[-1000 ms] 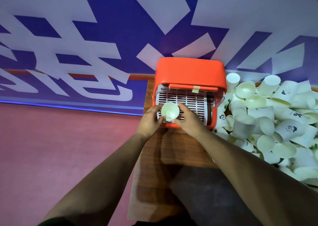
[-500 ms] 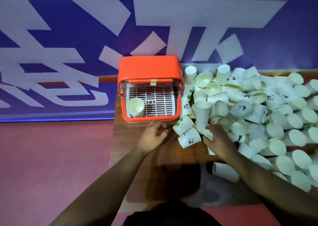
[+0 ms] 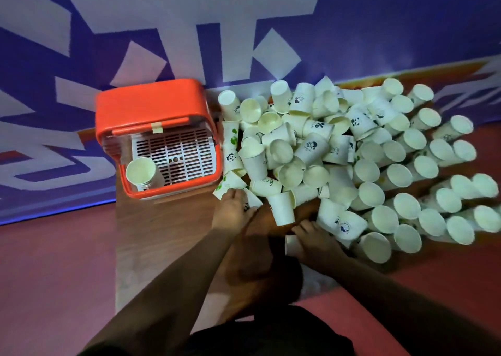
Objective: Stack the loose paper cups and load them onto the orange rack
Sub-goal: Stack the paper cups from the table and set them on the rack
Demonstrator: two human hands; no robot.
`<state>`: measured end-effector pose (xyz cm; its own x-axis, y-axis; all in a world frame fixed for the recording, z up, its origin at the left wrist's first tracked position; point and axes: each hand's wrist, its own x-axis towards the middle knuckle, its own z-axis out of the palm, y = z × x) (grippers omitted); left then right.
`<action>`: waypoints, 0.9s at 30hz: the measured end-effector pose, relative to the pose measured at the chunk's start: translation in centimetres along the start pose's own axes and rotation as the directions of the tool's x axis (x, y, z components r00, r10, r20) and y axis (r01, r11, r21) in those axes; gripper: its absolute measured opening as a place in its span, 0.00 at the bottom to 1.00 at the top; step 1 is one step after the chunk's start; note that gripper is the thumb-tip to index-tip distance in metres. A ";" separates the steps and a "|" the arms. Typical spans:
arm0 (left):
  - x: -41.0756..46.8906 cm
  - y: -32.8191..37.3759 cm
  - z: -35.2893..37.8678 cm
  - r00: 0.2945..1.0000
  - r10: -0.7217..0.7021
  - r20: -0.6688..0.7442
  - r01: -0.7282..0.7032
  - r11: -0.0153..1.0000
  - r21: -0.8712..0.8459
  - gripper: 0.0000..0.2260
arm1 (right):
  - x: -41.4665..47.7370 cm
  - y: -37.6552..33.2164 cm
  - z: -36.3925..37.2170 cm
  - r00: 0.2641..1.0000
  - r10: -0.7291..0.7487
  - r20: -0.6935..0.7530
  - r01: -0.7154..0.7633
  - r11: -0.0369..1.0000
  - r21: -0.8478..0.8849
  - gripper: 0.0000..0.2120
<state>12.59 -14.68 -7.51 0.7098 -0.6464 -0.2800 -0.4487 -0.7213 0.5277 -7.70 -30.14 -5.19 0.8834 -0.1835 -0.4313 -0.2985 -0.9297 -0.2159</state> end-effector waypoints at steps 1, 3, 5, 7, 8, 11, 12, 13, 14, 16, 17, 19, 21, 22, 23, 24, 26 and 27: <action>0.2 0.1 0.1 1.000 -0.003 -0.009 0.003 0.999 0.034 0.28 | 0.1 0.1 0.4 1.000 -0.009 -0.002 0.009 1.000 -0.026 0.20; 0.7 0.3 0.6 1.000 -0.004 0.015 0.003 0.997 0.072 0.29 | 0.4 0.4 1.1 0.999 0.012 0.047 -0.008 0.997 -0.074 0.20; 0.7 0.3 1.2 0.999 -0.008 0.051 0.004 0.997 0.078 0.30 | 0.6 0.2 1.1 0.993 0.038 0.109 -0.025 0.992 -0.120 0.23; 0.5 0.1 1.6 0.998 -0.023 0.061 0.022 1.000 0.019 0.31 | 0.8 0.0 0.9 0.993 0.022 0.116 -0.006 0.991 -0.134 0.24; 0.4 0.1 1.7 0.997 -0.036 0.071 0.037 0.999 -0.016 0.31 | 0.7 0.0 0.8 0.994 0.015 0.109 -0.001 0.993 -0.122 0.25; -0.2 -0.1 1.9 0.992 -0.077 0.103 0.089 0.989 -0.118 0.33 | 0.8 0.3 0.0 0.996 0.023 0.082 -0.022 1.000 -0.013 0.27; -0.5 -0.2 1.6 0.991 -0.083 0.108 0.100 0.982 -0.160 0.33 | 0.9 0.3 -0.6 0.995 0.040 0.086 -0.046 0.997 0.068 0.29; -0.8 -0.4 1.2 0.990 -0.083 0.115 0.104 0.975 -0.194 0.34 | 0.9 0.3 -1.4 0.993 0.066 0.093 -0.081 0.981 0.176 0.31; -1.1 -0.9 0.7 0.989 -0.080 0.122 0.106 0.969 -0.224 0.34 | 1.1 0.1 -2.2 0.990 0.091 0.104 -0.117 0.952 0.281 0.31; -1.5 -1.8 -0.5 0.987 -0.086 0.139 0.120 0.957 -0.263 0.34 | 1.6 -0.1 -3.8 0.987 0.122 0.105 -0.156 0.885 0.439 0.28; -1.7 -2.1 -1.3 0.987 -0.091 0.130 0.123 0.954 -0.272 0.33 | 2.1 -0.2 -4.5 0.983 0.150 0.103 -0.182 0.844 0.505 0.27; -2.1 -2.7 -2.9 0.988 -0.108 0.108 0.137 0.943 -0.305 0.32 | 3.0 -1.0 -6.2 0.968 0.228 0.102 -0.240 0.729 0.641 0.23; -2.6 -2.9 -4.5 0.988 -0.122 0.095 0.149 0.916 -0.373 0.31 | 4.1 -2.0 -8.1 0.945 0.310 0.107 -0.272 0.560 0.783 0.19; -3.0 -3.0 -5.3 0.989 -0.124 0.081 0.147 0.894 -0.424 0.30 | 4.6 -2.6 -8.9 0.929 0.345 0.130 -0.285 0.448 0.848 0.17; -3.3 -3.3 -5.9 0.991 -0.120 0.065 0.136 0.868 -0.478 0.31 | 5.0 -3.3 -9.6 0.915 0.364 0.177 -0.301 0.323 0.897 0.15; -3.7 -3.6 -6.5 0.993 -0.114 0.044 0.120 0.843 -0.524 0.32 | 5.4 -3.9 -10.1 0.905 0.355 0.233 -0.318 0.202 0.926 0.13; -4.4 -4.1 -7.6 0.993 -0.115 0.006 0.096 0.802 -0.589 0.33 | 6.3 -5.0 -10.8 0.900 0.295 0.321 -0.350 0.048 0.936 0.14; -4.8 -4.5 -8.1 0.992 -0.128 -0.011 0.095 0.783 -0.614 0.34 | 6.7 -5.5 -11.0 0.900 0.259 0.351 -0.363 -0.003 0.932 0.15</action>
<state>15.63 -6.27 -2.03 0.7672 -0.5459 -0.3366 0.0491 -0.4732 0.8796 3.86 -29.74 2.73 0.5908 -0.2933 -0.7517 -0.6566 0.3667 -0.6591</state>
